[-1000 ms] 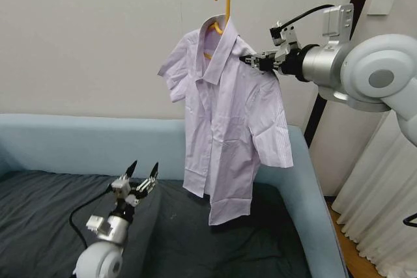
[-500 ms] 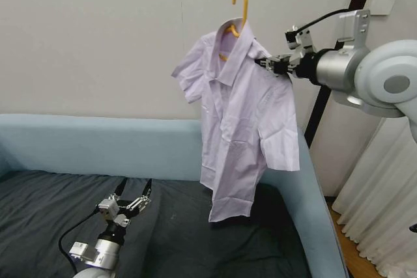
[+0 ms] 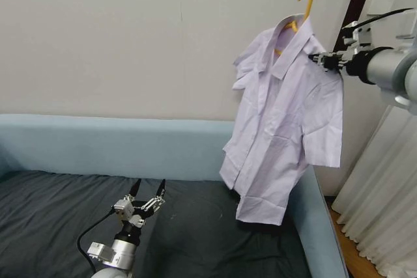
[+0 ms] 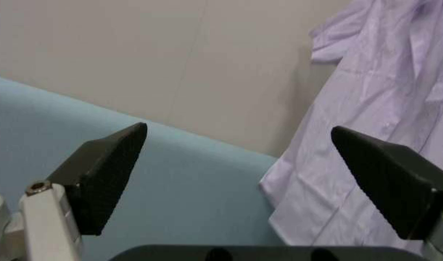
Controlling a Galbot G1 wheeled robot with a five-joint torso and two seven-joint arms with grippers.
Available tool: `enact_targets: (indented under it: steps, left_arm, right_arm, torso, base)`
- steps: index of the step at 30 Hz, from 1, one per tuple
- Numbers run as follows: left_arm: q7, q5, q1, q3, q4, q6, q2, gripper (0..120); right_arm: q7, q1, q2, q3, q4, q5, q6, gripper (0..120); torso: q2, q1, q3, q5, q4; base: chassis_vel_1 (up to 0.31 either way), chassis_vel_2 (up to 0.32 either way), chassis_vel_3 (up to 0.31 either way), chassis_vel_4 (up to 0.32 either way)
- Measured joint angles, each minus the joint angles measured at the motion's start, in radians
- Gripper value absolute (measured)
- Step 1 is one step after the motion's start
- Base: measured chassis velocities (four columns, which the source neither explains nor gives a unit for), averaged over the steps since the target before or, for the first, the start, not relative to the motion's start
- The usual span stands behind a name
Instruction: Pick up the clothes from the sofa and hang them on the clothes hanger.
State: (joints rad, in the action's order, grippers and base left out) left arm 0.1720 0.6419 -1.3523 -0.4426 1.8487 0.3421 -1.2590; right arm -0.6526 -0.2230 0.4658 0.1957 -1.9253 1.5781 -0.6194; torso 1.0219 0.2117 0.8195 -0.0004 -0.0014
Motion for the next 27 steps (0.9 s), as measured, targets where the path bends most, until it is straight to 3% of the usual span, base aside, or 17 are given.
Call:
enact_targets:
  steps: [7, 13, 27]
  left_arm:
    - [-0.001, -0.012, -0.034, -0.007, 0.032, 0.007, -0.027, 100]
    - [-0.003, -0.018, -0.049, -0.007, 0.044, 0.008, -0.035, 100]
    - [-0.027, -0.03, -0.015, 0.044, 0.015, 0.006, -0.057, 100]
  right_arm:
    - [-0.046, 0.052, 0.041, -0.073, 0.018, -0.172, 0.044, 7]
    - [-0.025, 0.128, 0.017, -0.162, 0.024, -0.257, 0.044, 7]
    - [0.037, 0.271, -0.172, -0.273, -0.039, -0.282, 0.052, 7]
  torso:
    - [0.0, 0.0, 0.0, -0.0001, 0.0005]
    - [0.0, 0.0, 0.0, 0.0, 0.0003]
    - [0.0, 0.0, 0.0, -0.0001, 0.0002]
  base:
    - [0.0, 0.0, 0.0, 0.0]
    - [0.0, 0.0, 0.0, 0.0]
    - [0.0, 0.0, 0.0, 0.0]
